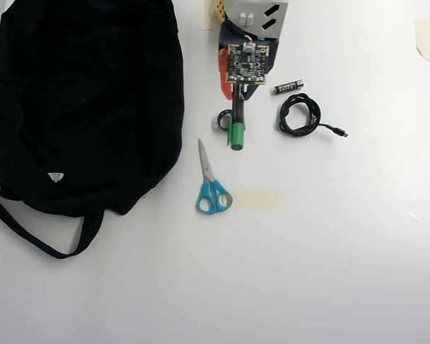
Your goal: Put the green marker into the black bag
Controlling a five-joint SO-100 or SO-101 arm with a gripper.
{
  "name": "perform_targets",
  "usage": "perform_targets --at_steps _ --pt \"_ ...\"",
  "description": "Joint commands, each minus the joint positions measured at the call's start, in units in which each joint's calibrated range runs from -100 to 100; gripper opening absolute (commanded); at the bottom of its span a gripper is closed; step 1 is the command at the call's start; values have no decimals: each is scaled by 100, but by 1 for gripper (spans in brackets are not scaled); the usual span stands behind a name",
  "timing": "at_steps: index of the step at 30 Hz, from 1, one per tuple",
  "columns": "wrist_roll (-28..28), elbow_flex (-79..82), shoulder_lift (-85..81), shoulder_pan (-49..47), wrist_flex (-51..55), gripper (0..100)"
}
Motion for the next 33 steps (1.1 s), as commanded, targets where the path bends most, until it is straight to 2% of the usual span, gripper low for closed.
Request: perform_targets --at_steps 1,19,30,33 --pt "29 -36 -86 313 -144 2" --pt "-18 -27 -78 2415 -256 2" --pt "-254 225 -70 4779 -282 2" --pt "-254 692 -61 5250 -1187 2"
